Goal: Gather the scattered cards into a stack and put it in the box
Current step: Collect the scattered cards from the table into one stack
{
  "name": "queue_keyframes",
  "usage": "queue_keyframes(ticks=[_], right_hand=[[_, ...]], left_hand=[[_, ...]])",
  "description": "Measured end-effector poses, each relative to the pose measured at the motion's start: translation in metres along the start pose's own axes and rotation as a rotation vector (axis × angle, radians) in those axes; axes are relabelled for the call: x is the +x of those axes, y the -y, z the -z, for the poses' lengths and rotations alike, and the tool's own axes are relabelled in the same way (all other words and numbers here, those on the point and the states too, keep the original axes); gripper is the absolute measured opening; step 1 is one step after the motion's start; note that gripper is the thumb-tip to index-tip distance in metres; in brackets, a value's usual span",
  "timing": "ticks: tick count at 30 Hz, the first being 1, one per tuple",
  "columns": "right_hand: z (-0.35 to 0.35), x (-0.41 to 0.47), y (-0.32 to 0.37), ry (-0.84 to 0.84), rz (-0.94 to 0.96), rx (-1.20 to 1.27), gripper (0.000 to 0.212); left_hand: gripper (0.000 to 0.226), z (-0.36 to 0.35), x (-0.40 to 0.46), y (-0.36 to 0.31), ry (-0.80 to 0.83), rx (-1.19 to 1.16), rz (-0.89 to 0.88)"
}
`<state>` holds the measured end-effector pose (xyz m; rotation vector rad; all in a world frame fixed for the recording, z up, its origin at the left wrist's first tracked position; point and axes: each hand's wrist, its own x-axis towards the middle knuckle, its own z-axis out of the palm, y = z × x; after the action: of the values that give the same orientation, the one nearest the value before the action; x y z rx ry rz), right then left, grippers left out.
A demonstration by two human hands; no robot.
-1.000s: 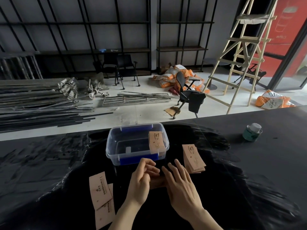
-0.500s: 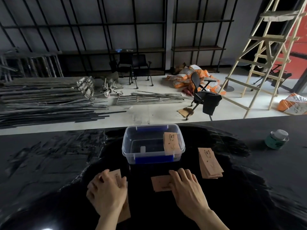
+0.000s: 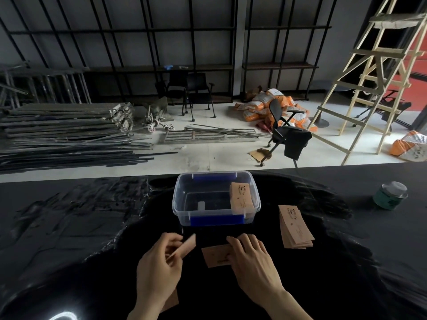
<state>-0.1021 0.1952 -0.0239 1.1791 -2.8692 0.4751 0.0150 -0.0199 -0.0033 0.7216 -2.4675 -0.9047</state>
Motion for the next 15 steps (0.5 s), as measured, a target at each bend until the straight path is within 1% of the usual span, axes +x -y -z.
queue_keyframes(ticks=[4,8,11,12,13,15], right_hand=[[-0.004,0.001,0.002,-0.028,0.0,0.017,0.064],[-0.009,0.0,0.0,-0.051,0.035,0.019,0.08],[-0.012,0.001,0.001,-0.064,0.088,-0.053,0.076],[-0.013,0.002,0.002,-0.064,0.1,-0.083,0.074],[-0.013,0.003,0.002,-0.057,0.109,-0.115,0.073],[-0.011,0.006,0.001,-0.032,0.125,-0.2,0.07]], left_hand=[[0.046,-0.015,0.009,-0.026,0.245,-0.109,-0.075],[0.045,-0.032,0.016,-0.046,0.346,-0.224,-0.098],[0.04,-0.041,0.014,-0.056,0.426,-0.389,-0.047],[0.037,-0.044,0.012,-0.059,0.421,-0.419,-0.027],[0.033,-0.046,0.009,-0.06,0.379,-0.424,-0.016],[0.027,-0.047,0.006,-0.054,0.181,-0.36,-0.012]])
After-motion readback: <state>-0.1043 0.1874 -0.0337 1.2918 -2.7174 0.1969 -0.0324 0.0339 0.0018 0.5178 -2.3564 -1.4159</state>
